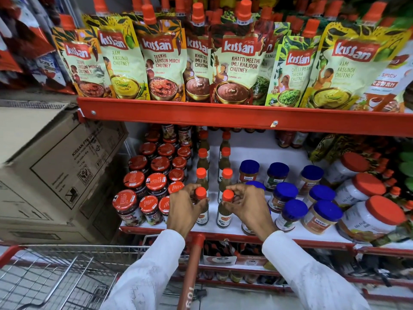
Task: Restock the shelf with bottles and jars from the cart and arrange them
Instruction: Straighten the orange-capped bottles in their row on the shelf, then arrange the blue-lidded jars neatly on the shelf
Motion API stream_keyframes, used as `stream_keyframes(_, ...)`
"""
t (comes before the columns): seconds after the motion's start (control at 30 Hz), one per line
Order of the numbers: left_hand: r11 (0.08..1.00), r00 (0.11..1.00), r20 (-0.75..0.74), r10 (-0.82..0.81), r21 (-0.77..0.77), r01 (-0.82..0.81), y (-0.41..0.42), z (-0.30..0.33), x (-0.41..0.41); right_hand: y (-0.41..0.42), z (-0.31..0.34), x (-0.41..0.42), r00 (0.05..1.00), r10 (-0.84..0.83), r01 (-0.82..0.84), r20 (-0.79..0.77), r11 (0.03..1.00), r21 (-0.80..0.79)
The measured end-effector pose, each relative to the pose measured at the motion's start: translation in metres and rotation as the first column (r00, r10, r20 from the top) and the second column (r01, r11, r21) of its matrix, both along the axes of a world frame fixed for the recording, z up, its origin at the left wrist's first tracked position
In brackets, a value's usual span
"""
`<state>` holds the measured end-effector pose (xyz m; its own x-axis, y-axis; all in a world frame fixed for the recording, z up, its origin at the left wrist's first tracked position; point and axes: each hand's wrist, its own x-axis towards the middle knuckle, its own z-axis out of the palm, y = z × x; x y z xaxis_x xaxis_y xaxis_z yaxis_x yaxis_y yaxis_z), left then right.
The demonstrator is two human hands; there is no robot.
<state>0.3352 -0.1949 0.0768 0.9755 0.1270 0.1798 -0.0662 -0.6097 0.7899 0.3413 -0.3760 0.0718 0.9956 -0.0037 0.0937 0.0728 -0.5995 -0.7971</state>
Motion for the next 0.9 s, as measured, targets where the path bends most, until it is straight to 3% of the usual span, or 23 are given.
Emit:
stream_keyframes(0.57,0.999,0.999,-0.02,0.031,-0.02,-0.032,0.001,0.001,-0.004,-0.004,0.004,-0.005,0.999,0.023,-0.024,-0.047,0.999,-0.021)
stream_keyframes(0.7,0.993,0.988,0.128,0.088,0.067,-0.097,-0.006,0.008,-0.009,-0.024,0.007,-0.016,0.998,-0.019,0.019,-0.061,1.0,-0.009)
stream_keyframes(0.9,0.997,0.907,0.42,0.037,0.049,-0.063,-0.06,0.025,-0.024,-0.089,0.012,-0.042,0.986,-0.162,0.163,-0.025,0.987,0.008)
